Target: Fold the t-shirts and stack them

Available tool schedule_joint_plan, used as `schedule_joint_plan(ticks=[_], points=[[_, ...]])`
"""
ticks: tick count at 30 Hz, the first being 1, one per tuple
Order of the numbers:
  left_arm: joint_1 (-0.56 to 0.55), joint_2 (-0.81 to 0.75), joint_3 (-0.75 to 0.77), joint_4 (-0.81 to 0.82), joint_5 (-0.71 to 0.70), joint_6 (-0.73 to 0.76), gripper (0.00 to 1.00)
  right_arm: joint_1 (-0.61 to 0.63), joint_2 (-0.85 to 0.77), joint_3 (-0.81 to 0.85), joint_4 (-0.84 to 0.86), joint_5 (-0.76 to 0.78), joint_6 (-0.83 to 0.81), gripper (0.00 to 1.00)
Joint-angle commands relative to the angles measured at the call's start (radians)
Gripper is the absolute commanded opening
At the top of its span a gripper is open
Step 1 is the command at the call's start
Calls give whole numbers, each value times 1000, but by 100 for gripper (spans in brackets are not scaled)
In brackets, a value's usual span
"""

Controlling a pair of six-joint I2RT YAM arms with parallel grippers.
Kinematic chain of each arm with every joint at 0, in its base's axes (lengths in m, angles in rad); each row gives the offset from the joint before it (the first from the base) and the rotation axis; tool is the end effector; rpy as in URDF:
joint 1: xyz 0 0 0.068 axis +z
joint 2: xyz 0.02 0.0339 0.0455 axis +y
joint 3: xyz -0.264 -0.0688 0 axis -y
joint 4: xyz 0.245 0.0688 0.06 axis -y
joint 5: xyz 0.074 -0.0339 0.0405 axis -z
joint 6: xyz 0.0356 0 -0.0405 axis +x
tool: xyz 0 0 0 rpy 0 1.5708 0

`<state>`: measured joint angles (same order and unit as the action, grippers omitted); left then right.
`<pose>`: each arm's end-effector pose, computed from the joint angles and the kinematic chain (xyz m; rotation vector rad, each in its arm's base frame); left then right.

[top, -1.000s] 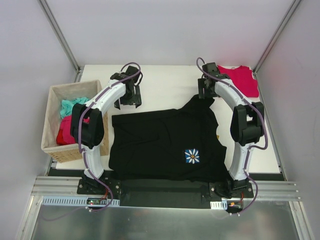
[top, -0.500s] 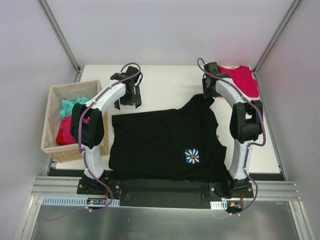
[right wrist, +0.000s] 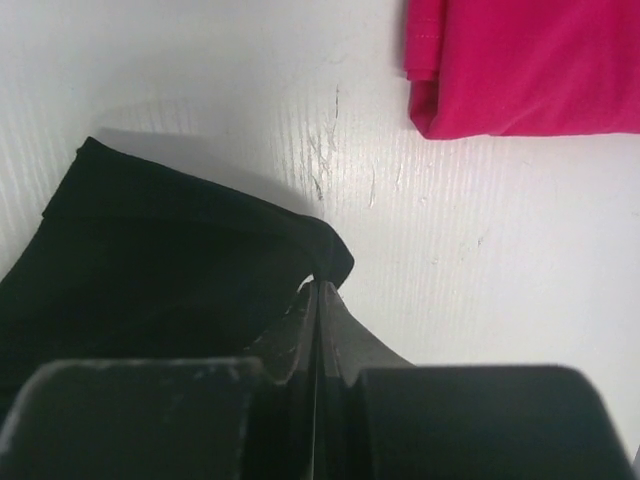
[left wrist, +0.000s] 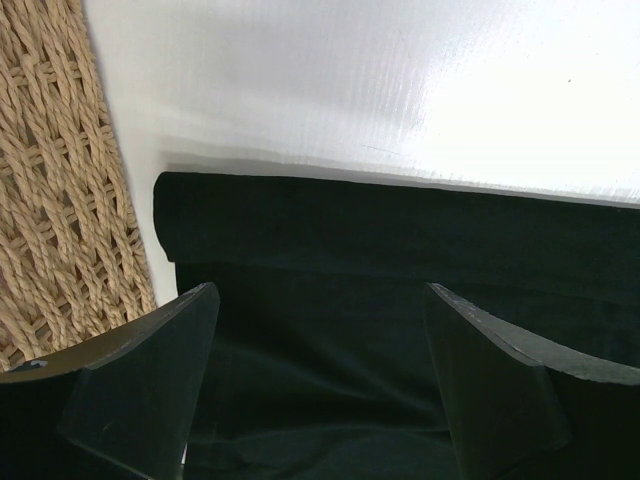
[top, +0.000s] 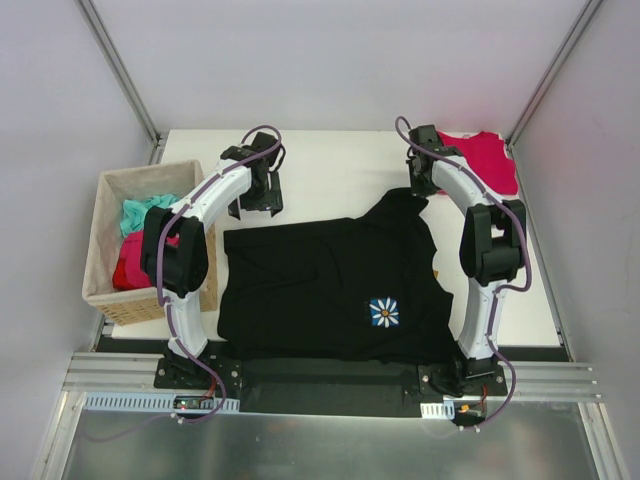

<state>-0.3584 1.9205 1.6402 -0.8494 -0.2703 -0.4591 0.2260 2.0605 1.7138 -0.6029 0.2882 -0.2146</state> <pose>0.3861 -0.1345 0.2535 -0.2125 2.6236 0.0938 0.4485 0.0927 0.2317 -0.4322 2.4623 -0.3578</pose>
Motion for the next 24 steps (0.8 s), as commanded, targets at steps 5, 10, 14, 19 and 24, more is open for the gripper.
schedule_joint_plan(ticks=[5, 10, 14, 19, 24], points=[[4, -15, -5, -8, -23, 17, 83, -11, 4, 9, -21, -4, 17, 1], [3, -23, -2, -8, -23, 14, 83, -7, -31, 9, -21, -56, 35, 1], [3, -28, 6, -8, -23, 14, 83, 36, -65, 38, -24, -78, 37, 1], [4, -21, 10, -7, -18, 14, 83, 102, -48, 167, -69, -90, 40, 1], [4, -23, 6, -7, -17, 14, 83, 136, 49, 416, -152, -90, 38, 1]])
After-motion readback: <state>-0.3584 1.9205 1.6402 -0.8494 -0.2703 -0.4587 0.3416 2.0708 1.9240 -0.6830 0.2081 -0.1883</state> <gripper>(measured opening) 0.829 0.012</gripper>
